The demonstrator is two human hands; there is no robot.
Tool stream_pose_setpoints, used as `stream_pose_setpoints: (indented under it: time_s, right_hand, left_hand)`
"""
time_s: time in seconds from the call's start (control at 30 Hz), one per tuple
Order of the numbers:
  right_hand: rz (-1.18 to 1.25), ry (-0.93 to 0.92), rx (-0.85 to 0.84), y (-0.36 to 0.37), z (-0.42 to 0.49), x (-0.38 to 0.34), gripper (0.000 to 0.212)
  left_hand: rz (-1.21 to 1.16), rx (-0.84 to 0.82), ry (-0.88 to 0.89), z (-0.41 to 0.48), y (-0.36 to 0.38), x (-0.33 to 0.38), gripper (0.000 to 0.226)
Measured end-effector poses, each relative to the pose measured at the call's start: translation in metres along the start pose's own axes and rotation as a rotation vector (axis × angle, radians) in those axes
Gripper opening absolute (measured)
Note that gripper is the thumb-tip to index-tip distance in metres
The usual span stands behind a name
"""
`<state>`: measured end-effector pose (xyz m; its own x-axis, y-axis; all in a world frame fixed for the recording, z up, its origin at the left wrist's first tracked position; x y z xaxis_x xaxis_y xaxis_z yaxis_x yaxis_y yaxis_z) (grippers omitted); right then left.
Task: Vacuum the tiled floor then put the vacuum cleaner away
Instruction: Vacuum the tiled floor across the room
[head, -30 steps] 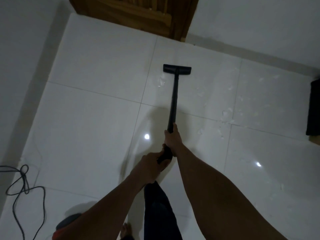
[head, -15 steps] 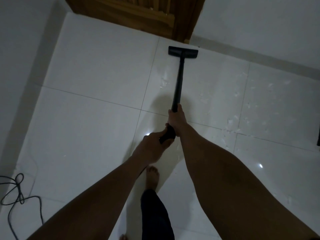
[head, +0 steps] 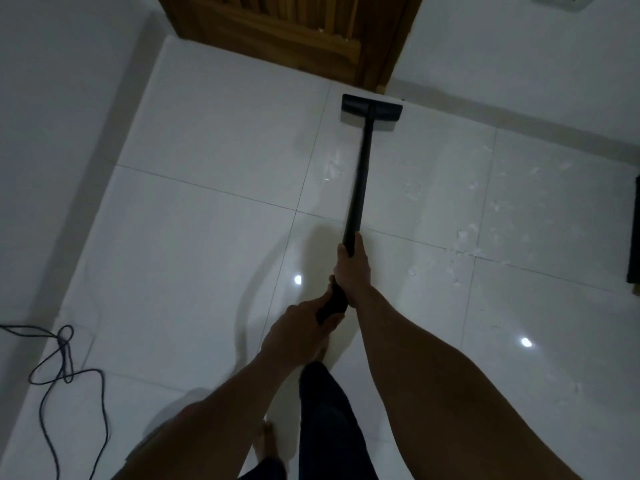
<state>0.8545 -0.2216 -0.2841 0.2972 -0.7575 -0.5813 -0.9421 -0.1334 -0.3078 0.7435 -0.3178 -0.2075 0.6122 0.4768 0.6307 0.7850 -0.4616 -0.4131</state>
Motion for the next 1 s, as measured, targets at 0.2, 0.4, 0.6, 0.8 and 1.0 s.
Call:
stream_pose_setpoints:
  time_s: [0.2, 0.4, 0.6, 0.8, 1.0]
  right_hand:
    - [0.026, -0.051, 0.006, 0.009, -0.096, 0.056, 0.06]
    - [-0.063, -0.145, 0.056, 0.011, -0.205, 0.145, 0.062]
    - [-0.046, -0.064, 0.034, 0.011, -0.299, 0.248, 0.064]
    - [0.058, 0.049, -0.021, 0.002, -0.364, 0.341, 0.064]
    - [0.032, 0.043, -0.046, -0.021, -0.415, 0.427, 0.065]
  left_hand:
    - [0.046, 0.025, 0.066, -0.096, 0.034, -0.041, 0.043]
    - [0.037, 0.005, 0.111, -0.216, 0.092, -0.094, 0.041]
    - [-0.033, -0.061, 0.097, -0.325, 0.156, -0.136, 0.039]
    - [0.065, -0.092, 0.103, -0.395, 0.227, -0.165, 0.042]
    - [0.054, -0.076, 0.196, -0.46, 0.309, -0.186, 0.04]
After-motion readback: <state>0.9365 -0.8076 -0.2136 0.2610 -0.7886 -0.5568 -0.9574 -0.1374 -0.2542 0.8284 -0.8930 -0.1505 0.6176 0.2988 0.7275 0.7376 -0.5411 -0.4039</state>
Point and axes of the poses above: each hand's wrist, its own z-axis towards the middle knuckle, its own y-axis out of the palm, x = y × z, the point moved 9 cm from there along z, towards the middle knuckle, and after that the axes turned 1 degree about -x, right-handed, at the moved point
